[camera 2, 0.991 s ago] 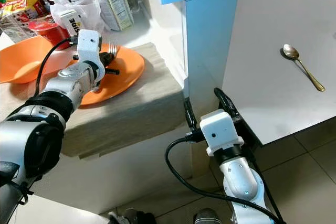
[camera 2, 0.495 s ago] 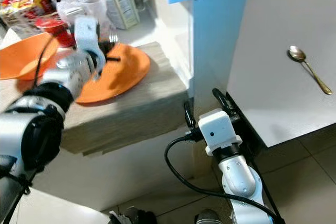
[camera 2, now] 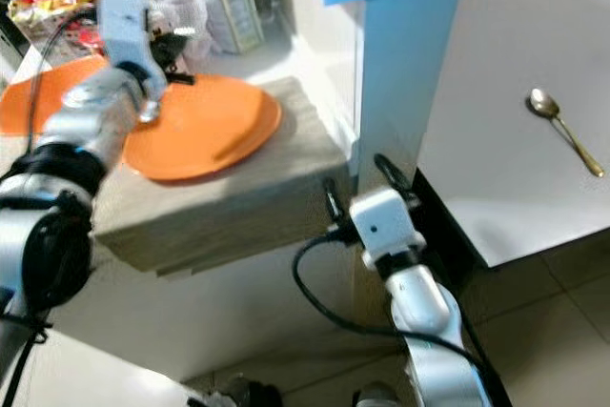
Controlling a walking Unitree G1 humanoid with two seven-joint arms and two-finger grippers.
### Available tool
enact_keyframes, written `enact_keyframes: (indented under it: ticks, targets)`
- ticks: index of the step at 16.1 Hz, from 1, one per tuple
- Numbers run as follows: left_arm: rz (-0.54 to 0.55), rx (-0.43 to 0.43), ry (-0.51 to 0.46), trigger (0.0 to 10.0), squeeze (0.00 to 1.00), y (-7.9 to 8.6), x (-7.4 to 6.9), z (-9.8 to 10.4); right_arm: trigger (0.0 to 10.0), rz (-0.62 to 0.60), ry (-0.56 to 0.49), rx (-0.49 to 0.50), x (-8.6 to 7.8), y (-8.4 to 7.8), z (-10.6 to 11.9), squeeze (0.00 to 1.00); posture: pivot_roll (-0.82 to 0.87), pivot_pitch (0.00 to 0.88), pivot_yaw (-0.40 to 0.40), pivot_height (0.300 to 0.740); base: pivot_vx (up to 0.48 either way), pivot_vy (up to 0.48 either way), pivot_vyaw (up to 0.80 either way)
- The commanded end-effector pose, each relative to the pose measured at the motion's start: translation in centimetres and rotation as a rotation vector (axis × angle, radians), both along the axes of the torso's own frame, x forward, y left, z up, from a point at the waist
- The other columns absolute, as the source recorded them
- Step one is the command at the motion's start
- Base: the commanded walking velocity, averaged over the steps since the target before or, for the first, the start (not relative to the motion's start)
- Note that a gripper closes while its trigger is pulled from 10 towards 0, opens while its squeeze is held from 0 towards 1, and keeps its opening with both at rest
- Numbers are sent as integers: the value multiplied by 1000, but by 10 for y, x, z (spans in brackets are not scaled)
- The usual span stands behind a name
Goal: Setting the table
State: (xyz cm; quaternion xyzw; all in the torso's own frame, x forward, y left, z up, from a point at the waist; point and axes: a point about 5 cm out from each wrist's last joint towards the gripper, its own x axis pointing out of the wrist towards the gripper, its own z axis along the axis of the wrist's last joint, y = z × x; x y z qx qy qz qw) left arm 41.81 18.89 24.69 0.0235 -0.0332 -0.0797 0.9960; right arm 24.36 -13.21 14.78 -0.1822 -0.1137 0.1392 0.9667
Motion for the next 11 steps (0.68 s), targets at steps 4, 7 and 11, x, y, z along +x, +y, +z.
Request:
enact_keyframes:
  ticks: [4,7,11]
  targets:
    - [50,0,-129,0,0,38,-19,16,10000,73,0,32,17,14,-1,0,-92,0,75,708,0,0,0]
    - [76,6,-168,0,0,50,-46,5,10000,130,-5,47,30,26,-1,0,-23,0,36,708,0,0,0]
    - [89,-14,-155,0,0,44,-69,-11,10000,161,-17,54,38,33,0,0,-11,0,40,708,0,0,0]
